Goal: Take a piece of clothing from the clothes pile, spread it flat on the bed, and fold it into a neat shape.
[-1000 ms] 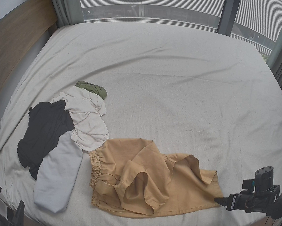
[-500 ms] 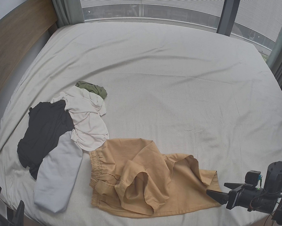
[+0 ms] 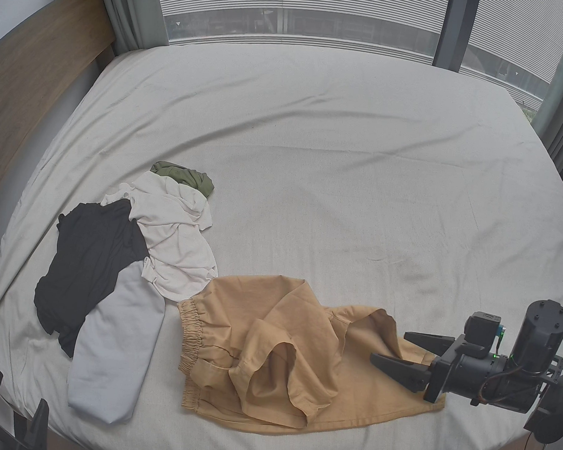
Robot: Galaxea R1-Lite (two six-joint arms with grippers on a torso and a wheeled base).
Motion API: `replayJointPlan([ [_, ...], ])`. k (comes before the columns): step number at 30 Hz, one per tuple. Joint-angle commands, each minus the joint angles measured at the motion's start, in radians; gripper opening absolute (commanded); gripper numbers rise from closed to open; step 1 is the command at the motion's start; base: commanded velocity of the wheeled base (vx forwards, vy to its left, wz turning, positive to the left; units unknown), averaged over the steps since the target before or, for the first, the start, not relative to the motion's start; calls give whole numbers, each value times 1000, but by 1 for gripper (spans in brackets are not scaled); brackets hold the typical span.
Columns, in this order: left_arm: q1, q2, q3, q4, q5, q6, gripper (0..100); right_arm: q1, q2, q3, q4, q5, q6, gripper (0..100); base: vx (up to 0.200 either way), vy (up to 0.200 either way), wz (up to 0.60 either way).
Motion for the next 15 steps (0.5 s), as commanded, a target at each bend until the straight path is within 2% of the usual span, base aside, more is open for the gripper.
replayJointPlan([
  [1, 0, -13, 18, 0, 0, -1, 100, 40, 155, -25, -90, 9, -3, 100, 0, 0, 0],
  [5, 0, -13, 18, 0, 0, -1, 100, 78, 226, -59, -130, 6, -3, 100, 0, 0, 0],
  [15, 0, -15, 18, 0, 0, -1, 100, 153, 281, -144, -119, 0, -3, 100, 0, 0, 0],
])
